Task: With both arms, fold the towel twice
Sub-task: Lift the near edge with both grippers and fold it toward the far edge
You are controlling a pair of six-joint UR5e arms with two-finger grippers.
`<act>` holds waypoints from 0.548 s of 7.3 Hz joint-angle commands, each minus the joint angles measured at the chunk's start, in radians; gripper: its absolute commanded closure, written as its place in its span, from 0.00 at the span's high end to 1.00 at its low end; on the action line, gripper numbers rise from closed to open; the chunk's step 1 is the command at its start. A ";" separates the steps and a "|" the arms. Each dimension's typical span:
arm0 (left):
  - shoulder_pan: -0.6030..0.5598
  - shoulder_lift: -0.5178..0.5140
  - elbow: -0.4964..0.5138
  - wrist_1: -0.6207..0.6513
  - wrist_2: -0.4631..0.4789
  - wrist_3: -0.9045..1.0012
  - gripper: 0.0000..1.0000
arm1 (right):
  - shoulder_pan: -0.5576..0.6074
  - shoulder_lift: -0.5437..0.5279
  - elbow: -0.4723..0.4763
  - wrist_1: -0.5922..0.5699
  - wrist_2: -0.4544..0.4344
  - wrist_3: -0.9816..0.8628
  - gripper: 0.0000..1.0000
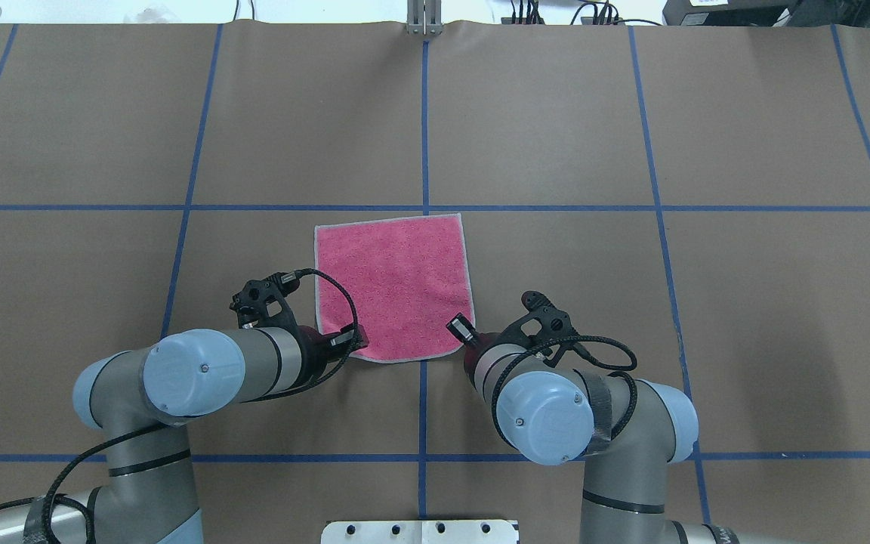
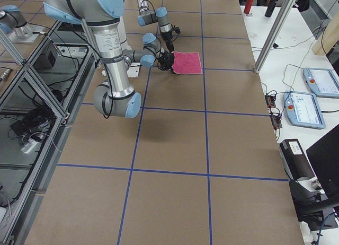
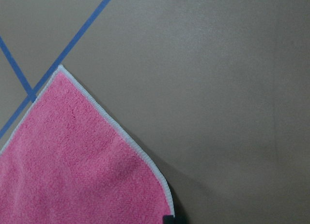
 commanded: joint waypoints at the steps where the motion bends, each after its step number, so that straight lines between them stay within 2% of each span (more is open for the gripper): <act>1: -0.004 0.002 -0.011 0.000 -0.006 0.004 0.56 | 0.001 -0.001 0.000 0.000 0.000 0.000 0.00; 2: -0.004 0.008 -0.017 0.000 -0.006 0.004 0.56 | 0.001 -0.001 0.000 0.000 -0.002 0.000 0.00; 3: -0.004 0.008 -0.017 0.000 -0.006 0.004 0.39 | 0.001 -0.001 0.002 -0.002 0.000 0.000 0.00; 4: -0.004 0.011 -0.017 0.000 -0.006 0.004 0.30 | 0.001 -0.001 0.000 0.000 -0.002 0.000 0.00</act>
